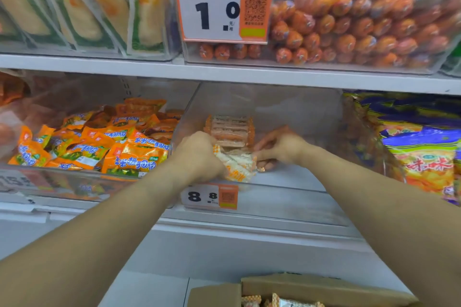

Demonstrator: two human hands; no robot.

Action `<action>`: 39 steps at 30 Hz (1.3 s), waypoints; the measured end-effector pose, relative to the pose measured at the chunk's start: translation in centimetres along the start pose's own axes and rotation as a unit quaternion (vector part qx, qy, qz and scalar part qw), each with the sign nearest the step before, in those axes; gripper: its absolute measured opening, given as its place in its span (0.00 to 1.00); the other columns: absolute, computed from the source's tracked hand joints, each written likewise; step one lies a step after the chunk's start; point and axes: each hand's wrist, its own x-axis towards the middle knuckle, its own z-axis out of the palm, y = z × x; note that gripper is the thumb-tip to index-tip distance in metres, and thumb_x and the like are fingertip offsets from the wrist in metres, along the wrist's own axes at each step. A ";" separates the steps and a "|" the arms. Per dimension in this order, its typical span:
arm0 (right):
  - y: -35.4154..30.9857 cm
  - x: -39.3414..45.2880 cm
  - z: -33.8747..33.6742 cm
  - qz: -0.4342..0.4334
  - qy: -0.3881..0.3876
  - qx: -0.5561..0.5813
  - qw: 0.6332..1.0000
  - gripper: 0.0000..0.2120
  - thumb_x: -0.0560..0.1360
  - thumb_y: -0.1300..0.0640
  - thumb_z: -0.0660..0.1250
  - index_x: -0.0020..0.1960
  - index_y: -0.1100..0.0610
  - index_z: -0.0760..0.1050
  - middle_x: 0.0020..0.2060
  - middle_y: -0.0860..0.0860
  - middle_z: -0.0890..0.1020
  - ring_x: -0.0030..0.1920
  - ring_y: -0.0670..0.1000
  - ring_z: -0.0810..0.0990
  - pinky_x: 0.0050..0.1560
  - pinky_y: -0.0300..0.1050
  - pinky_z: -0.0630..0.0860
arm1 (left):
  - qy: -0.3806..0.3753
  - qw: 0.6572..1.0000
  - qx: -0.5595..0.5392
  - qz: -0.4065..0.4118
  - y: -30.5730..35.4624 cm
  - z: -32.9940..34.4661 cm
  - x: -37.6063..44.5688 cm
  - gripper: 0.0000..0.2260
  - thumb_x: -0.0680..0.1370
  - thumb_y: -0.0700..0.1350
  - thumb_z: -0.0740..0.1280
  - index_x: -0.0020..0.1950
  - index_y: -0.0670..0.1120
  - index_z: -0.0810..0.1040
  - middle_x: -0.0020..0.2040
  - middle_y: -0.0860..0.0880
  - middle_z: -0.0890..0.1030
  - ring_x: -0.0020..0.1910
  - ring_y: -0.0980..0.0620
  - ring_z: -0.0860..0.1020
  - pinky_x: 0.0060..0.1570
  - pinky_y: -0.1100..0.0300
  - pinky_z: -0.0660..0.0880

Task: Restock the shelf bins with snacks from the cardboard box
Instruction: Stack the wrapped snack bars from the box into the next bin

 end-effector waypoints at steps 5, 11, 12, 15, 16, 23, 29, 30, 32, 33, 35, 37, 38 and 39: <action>0.2 -0.3 -0.2 0.033 -0.022 0.056 0.998 0.13 0.78 0.73 0.63 0.43 0.60 0.81 0.43 0.64 0.83 0.42 0.61 0.83 0.43 0.55 0.84 | -0.061 0.995 0.074 -0.010 2.1 1.5 1.5 0.21 0.71 0.49 0.78 0.61 0.45 0.82 0.59 0.47 0.82 0.59 0.47 0.79 0.58 0.58 0.76; -0.9 -1.3 -0.7 0.005 -0.044 0.013 0.999 0.12 0.68 0.56 0.79 0.50 0.56 0.84 0.45 0.51 0.84 0.43 0.52 0.82 0.51 0.49 0.83 | -0.071 0.988 0.135 -0.022 2.6 2.5 2.9 0.18 0.69 0.48 0.79 0.56 0.45 0.81 0.55 0.47 0.82 0.46 0.47 0.78 0.44 0.58 0.78; -1.0 -1.6 -0.6 -0.012 -0.054 -0.037 0.998 0.16 0.66 0.53 0.82 0.51 0.54 0.83 0.44 0.48 0.82 0.41 0.46 0.80 0.46 0.42 0.82 | -0.068 0.986 0.148 -0.015 2.7 2.5 3.0 0.15 0.69 0.48 0.79 0.52 0.46 0.80 0.53 0.48 0.82 0.45 0.47 0.78 0.41 0.58 0.76; -1.1 -1.4 -0.3 -0.039 -0.063 -0.071 0.995 0.27 0.61 0.52 0.85 0.56 0.55 0.79 0.49 0.43 0.78 0.42 0.39 0.76 0.39 0.34 0.77 | -0.056 0.983 0.172 0.011 2.7 2.6 3.1 0.13 0.70 0.47 0.78 0.45 0.46 0.77 0.47 0.47 0.80 0.45 0.45 0.77 0.42 0.55 0.76; -1.0 -1.1 -0.2 -0.049 -0.066 -0.063 0.995 0.28 0.61 0.53 0.85 0.56 0.56 0.78 0.50 0.42 0.78 0.44 0.38 0.76 0.41 0.34 0.78 | -0.055 0.982 0.182 0.021 2.5 2.6 3.2 0.13 0.69 0.47 0.78 0.43 0.45 0.76 0.48 0.47 0.79 0.48 0.44 0.77 0.45 0.53 0.77; -0.5 -0.5 0.2 -0.078 -0.056 -0.088 0.992 0.32 0.64 0.50 0.83 0.63 0.55 0.75 0.51 0.42 0.77 0.49 0.35 0.74 0.43 0.20 0.68 | -0.046 0.983 0.167 0.066 1.0 2.6 3.5 0.34 0.68 0.50 0.80 0.69 0.46 0.71 0.66 0.46 0.72 0.65 0.43 0.73 0.63 0.47 0.74; -0.4 0.1 0.4 -0.058 -0.026 -0.062 0.996 0.25 0.67 0.41 0.79 0.59 0.50 0.79 0.52 0.43 0.81 0.54 0.43 0.79 0.56 0.35 0.74 | -0.046 0.976 0.195 0.089 0.8 2.7 3.7 0.34 0.71 0.50 0.77 0.73 0.47 0.68 0.69 0.45 0.70 0.67 0.42 0.69 0.64 0.48 0.72; -0.5 0.2 0.5 -0.053 -0.014 -0.053 0.997 0.21 0.71 0.41 0.76 0.58 0.51 0.79 0.50 0.44 0.82 0.50 0.43 0.80 0.51 0.31 0.74 | -0.049 0.976 0.194 0.089 0.8 2.7 3.8 0.34 0.71 0.50 0.77 0.74 0.46 0.68 0.69 0.45 0.71 0.67 0.42 0.70 0.64 0.48 0.72; -0.9 0.5 0.7 -0.044 0.013 -0.061 0.997 0.15 0.75 0.45 0.73 0.57 0.51 0.80 0.47 0.45 0.82 0.45 0.43 0.79 0.39 0.24 0.70 | -0.052 0.976 0.193 0.087 0.6 2.8 3.9 0.36 0.70 0.51 0.78 0.74 0.46 0.67 0.70 0.45 0.70 0.68 0.42 0.70 0.64 0.49 0.72; -1.1 0.7 0.8 -0.046 0.024 -0.077 0.996 0.14 0.75 0.47 0.74 0.57 0.51 0.80 0.47 0.46 0.82 0.46 0.45 0.79 0.37 0.25 0.70 | -0.053 0.975 0.197 0.086 0.6 2.8 4.0 0.36 0.70 0.52 0.78 0.74 0.46 0.67 0.70 0.45 0.70 0.68 0.42 0.70 0.65 0.49 0.72; -1.5 1.3 0.9 -0.044 0.030 -0.105 0.993 0.17 0.71 0.48 0.78 0.57 0.51 0.81 0.48 0.45 0.82 0.49 0.47 0.79 0.41 0.33 0.72 | -0.059 0.970 0.218 0.085 0.6 2.8 4.0 0.35 0.71 0.54 0.77 0.73 0.46 0.69 0.71 0.44 0.68 0.70 0.41 0.66 0.66 0.48 0.70; -1.9 1.8 0.8 -0.023 0.028 -0.112 0.993 0.19 0.68 0.47 0.80 0.57 0.51 0.81 0.48 0.44 0.81 0.49 0.47 0.79 0.47 0.38 0.73 | -0.063 0.965 0.238 0.086 0.5 2.7 4.0 0.33 0.72 0.56 0.76 0.73 0.46 0.71 0.72 0.43 0.66 0.72 0.39 0.62 0.68 0.46 0.67; -1.9 2.1 0.8 -0.014 0.025 -0.105 0.994 0.20 0.67 0.47 0.81 0.57 0.51 0.82 0.49 0.44 0.82 0.50 0.47 0.80 0.50 0.39 0.74 | -0.062 0.964 0.243 0.086 0.5 2.7 4.1 0.32 0.73 0.57 0.75 0.73 0.46 0.71 0.72 0.43 0.66 0.72 0.39 0.61 0.68 0.46 0.66; -1.9 2.3 0.8 -0.012 0.022 -0.096 0.995 0.21 0.67 0.47 0.81 0.57 0.51 0.82 0.51 0.45 0.83 0.51 0.47 0.81 0.54 0.41 0.76 | -0.062 0.964 0.245 0.087 0.4 2.7 4.1 0.32 0.73 0.58 0.75 0.73 0.47 0.71 0.71 0.43 0.66 0.72 0.39 0.60 0.68 0.46 0.66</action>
